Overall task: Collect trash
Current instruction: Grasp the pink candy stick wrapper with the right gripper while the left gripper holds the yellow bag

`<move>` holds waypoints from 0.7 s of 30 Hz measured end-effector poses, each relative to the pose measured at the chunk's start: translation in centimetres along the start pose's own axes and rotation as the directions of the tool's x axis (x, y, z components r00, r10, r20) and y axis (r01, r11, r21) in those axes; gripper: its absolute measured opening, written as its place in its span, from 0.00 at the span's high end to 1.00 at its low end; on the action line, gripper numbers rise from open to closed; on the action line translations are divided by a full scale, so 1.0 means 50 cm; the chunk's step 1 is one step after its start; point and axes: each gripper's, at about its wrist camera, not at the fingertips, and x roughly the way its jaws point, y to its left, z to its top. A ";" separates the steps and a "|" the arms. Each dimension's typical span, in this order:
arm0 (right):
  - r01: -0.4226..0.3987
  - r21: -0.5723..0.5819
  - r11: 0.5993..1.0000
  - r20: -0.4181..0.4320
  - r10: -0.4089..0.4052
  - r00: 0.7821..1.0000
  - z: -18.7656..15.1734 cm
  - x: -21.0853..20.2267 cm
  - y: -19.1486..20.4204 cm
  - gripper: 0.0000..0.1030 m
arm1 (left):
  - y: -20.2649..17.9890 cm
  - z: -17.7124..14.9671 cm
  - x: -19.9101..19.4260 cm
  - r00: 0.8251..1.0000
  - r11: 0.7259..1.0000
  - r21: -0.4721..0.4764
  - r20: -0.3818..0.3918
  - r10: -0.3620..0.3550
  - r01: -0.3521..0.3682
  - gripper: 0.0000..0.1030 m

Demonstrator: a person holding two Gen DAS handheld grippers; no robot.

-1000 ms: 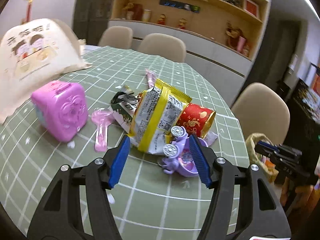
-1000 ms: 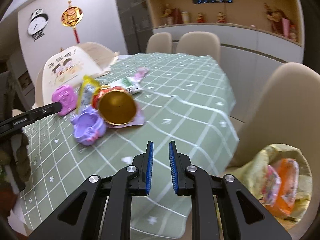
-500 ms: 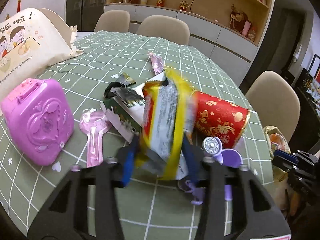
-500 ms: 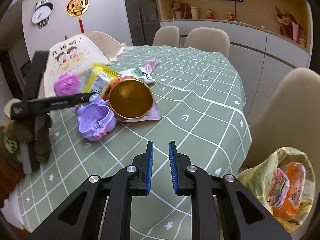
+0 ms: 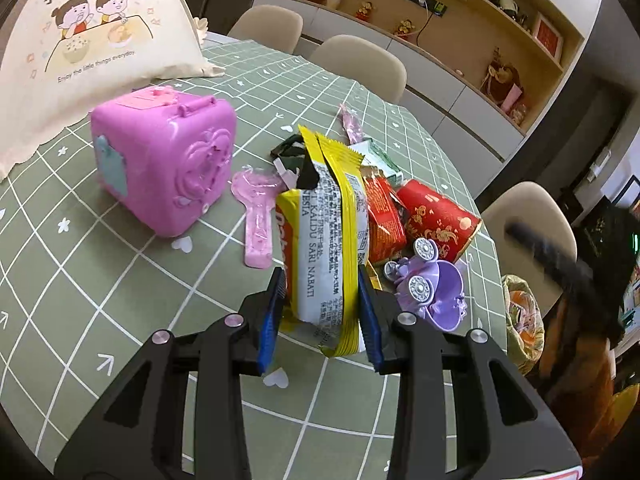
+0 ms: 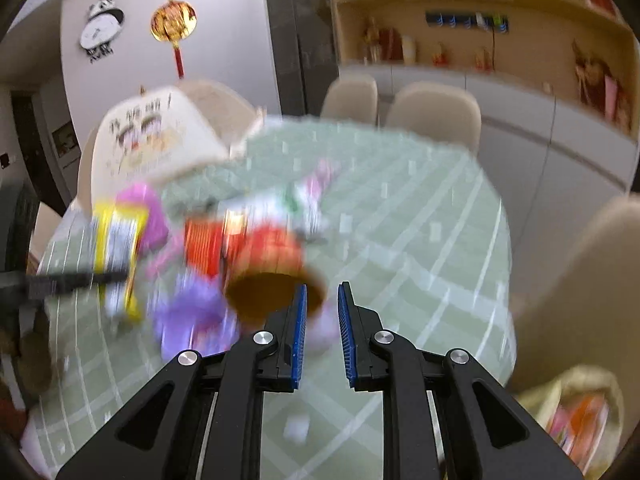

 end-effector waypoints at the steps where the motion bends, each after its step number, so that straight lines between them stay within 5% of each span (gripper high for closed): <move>1: -0.015 0.001 1.000 0.002 0.015 1.000 0.029 0.024 -0.011 0.72 | 0.002 0.002 0.000 1.000 1.000 -0.001 0.004 -0.003 0.003 0.68; 4: -0.105 0.052 0.993 -0.088 0.109 0.990 0.094 0.129 -0.057 0.45 | 0.005 0.000 -0.002 1.000 1.000 -0.003 0.019 -0.017 0.017 0.68; 11: -0.057 0.079 0.995 -0.237 0.074 0.969 0.159 0.347 -0.105 0.44 | 0.052 0.007 0.009 0.998 0.995 -0.082 0.025 -0.061 0.063 0.66; 21: -0.094 -0.059 0.994 -0.316 0.071 0.946 0.205 0.537 -0.009 0.44 | 0.087 0.016 0.008 0.999 0.992 -0.122 -0.013 -0.030 0.028 0.64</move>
